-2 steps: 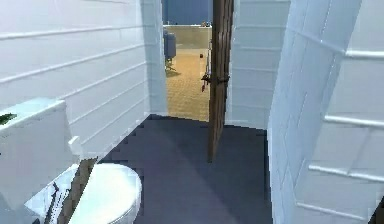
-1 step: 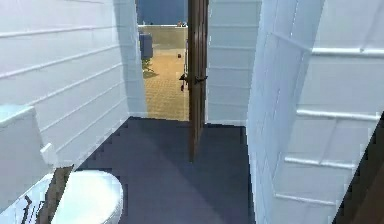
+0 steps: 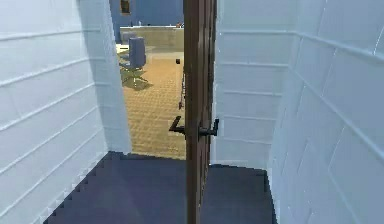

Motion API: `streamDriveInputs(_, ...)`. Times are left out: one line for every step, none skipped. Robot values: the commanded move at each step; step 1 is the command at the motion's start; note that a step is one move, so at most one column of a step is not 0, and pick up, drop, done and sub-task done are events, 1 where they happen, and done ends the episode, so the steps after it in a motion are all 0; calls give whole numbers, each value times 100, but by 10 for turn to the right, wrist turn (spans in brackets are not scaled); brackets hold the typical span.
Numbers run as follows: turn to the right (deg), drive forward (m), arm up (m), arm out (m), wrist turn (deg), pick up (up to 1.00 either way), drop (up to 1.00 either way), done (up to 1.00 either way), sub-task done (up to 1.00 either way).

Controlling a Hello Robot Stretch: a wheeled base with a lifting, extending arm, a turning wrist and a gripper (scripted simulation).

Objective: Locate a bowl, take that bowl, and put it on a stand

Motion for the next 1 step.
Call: streamDriveInputs(-330,0,0,0,0,0,0,0,0)
